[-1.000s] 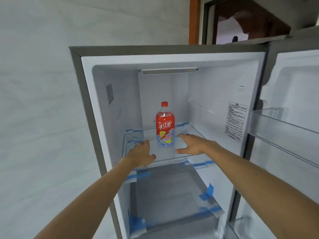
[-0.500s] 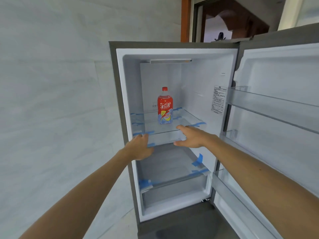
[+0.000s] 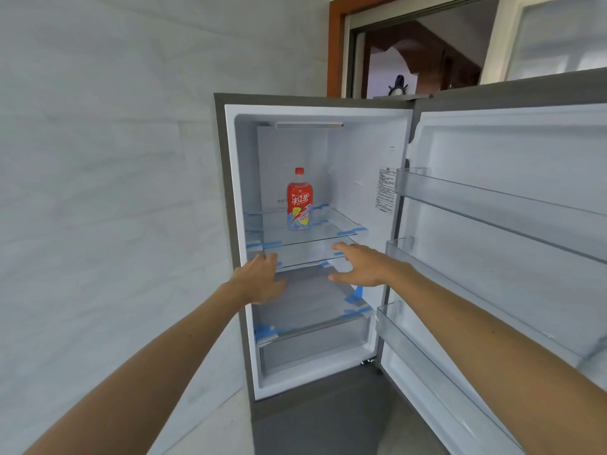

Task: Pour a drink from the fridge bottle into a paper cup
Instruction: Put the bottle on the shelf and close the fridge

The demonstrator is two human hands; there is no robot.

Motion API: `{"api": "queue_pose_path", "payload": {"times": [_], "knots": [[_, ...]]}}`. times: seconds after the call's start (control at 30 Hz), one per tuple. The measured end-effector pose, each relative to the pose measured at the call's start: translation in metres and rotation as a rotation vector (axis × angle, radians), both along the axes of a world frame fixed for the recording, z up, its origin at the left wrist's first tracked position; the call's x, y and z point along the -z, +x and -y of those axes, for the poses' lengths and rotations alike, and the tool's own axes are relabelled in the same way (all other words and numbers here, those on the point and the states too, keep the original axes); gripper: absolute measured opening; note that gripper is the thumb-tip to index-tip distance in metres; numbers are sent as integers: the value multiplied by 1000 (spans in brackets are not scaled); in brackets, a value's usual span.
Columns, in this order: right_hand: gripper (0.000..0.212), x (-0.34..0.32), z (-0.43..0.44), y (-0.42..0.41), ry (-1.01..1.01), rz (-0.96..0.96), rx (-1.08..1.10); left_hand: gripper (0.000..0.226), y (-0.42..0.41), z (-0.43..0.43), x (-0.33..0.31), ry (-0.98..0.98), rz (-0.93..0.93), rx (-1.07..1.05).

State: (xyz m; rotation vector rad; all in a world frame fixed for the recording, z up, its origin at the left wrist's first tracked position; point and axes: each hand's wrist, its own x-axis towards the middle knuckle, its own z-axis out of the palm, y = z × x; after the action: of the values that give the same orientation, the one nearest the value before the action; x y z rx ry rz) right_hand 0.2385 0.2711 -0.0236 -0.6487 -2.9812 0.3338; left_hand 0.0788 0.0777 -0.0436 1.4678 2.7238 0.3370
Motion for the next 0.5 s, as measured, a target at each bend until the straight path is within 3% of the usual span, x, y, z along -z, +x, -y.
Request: {"api": "queue_pose_path", "payload": {"times": [0.5], "knots": [[77,8,5,129,5,31,5,59,119,-1,13,24,26,-17]]}}
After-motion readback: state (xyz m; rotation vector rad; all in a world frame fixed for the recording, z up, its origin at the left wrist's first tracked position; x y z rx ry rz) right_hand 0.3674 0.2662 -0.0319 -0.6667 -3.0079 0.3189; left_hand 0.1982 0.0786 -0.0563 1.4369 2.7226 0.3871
